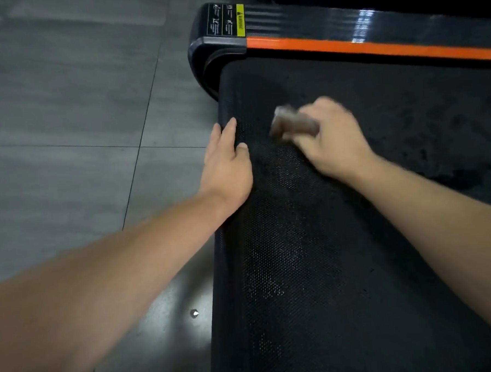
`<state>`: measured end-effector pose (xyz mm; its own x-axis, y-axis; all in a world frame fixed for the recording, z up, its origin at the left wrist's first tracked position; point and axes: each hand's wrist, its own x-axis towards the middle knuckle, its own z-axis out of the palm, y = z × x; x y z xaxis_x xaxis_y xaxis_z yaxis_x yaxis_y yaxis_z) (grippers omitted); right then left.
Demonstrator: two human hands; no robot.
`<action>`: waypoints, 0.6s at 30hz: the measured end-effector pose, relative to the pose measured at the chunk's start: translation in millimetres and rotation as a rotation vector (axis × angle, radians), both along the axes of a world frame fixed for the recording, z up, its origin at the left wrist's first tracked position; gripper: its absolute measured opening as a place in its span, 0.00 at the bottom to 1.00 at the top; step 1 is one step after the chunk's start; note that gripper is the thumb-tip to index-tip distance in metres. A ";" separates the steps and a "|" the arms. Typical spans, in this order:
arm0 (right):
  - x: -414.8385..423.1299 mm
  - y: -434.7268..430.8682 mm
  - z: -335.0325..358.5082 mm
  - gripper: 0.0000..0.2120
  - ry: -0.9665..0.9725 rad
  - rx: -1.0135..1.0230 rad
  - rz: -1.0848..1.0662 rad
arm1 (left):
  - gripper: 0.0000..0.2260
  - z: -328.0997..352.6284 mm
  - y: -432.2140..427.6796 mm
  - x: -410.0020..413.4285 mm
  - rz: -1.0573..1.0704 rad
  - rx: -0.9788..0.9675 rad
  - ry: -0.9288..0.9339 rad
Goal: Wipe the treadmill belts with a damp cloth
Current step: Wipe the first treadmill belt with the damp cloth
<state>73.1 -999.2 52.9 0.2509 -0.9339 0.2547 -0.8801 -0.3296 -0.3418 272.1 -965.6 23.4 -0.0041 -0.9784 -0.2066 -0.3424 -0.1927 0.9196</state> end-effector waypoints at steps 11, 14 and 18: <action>-1.5 -6.3 -4.3 0.12 -0.009 0.016 0.079 | 0.23 2.3 0.9 2.2 0.024 -0.009 0.020; -9.4 -66.7 -5.3 0.16 -0.010 -0.042 -0.250 | 0.24 0.2 -0.4 2.5 -0.008 -0.040 -0.025; 11.6 -33.3 -1.6 0.16 -0.030 0.030 -0.001 | 0.26 10.0 1.8 -5.1 -0.080 -0.136 -0.326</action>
<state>84.7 -1032.5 51.3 0.2422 -0.9415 0.2342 -0.8696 -0.3177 -0.3779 267.1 -963.8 33.4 -0.0367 -0.9963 -0.0777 -0.6311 -0.0372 0.7748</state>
